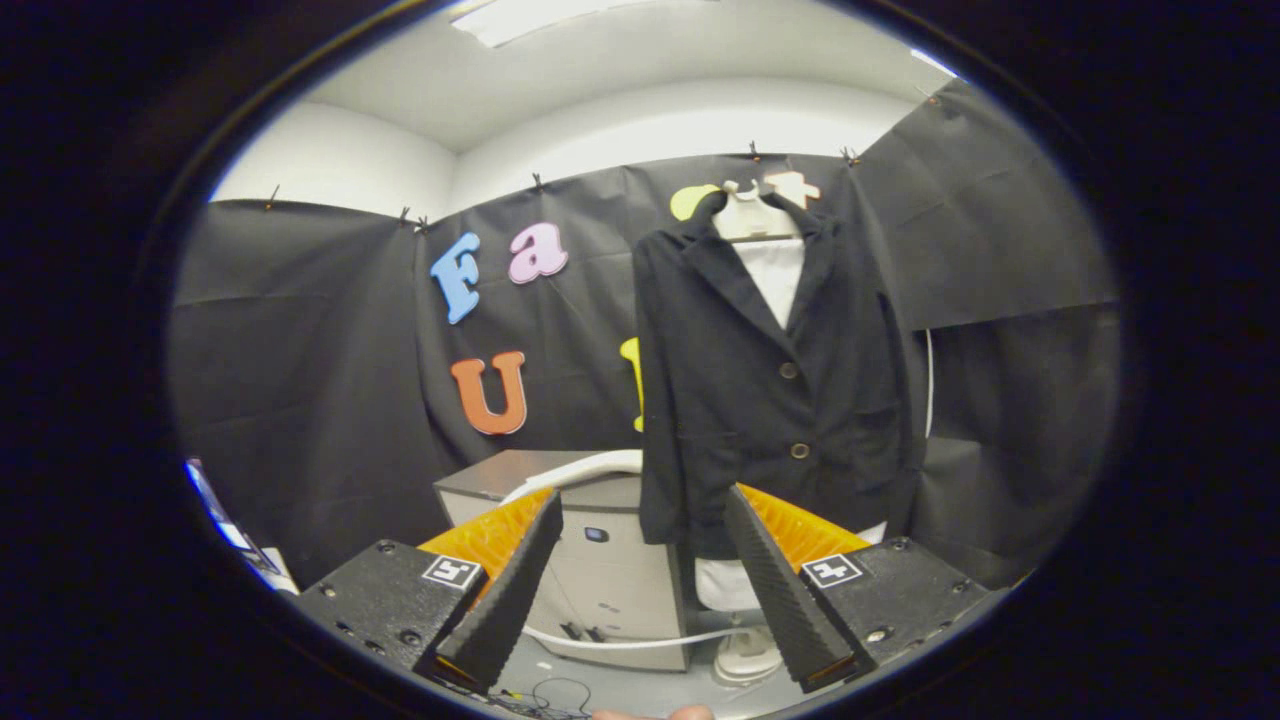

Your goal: Iron the clothes twice with a garment steamer, once on the left side and once on the right side.

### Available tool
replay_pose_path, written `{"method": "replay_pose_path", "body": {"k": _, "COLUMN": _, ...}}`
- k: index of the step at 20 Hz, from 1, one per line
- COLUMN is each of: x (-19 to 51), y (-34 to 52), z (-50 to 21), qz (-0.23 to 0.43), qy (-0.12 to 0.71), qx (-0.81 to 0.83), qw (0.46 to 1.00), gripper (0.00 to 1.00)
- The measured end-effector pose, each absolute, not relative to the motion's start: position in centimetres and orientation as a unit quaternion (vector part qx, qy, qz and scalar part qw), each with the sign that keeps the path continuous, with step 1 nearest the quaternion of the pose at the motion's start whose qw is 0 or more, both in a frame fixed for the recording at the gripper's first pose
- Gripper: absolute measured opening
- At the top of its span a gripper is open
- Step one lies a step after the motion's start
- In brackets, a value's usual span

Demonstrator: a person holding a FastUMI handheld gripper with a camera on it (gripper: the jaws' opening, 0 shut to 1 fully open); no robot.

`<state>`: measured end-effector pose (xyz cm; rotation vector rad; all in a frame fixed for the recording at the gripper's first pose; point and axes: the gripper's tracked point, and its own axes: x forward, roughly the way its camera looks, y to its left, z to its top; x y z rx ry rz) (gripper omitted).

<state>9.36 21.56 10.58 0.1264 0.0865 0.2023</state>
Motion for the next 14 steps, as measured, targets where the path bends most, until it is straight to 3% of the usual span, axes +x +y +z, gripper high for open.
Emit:
{"method": "replay_pose_path", "body": {"k": 5, "x": 16.3, "y": 27.9, "z": 12.3, "qz": 0.103, "qy": 0.094, "qx": 0.061, "qw": 0.988, "gripper": 1.0}}
{"method": "replay_pose_path", "body": {"k": 14, "x": 29.4, "y": 38.2, "z": 7.8, "qz": 0.129, "qy": 0.271, "qx": 0.102, "qw": 0.948, "gripper": 1.0}}
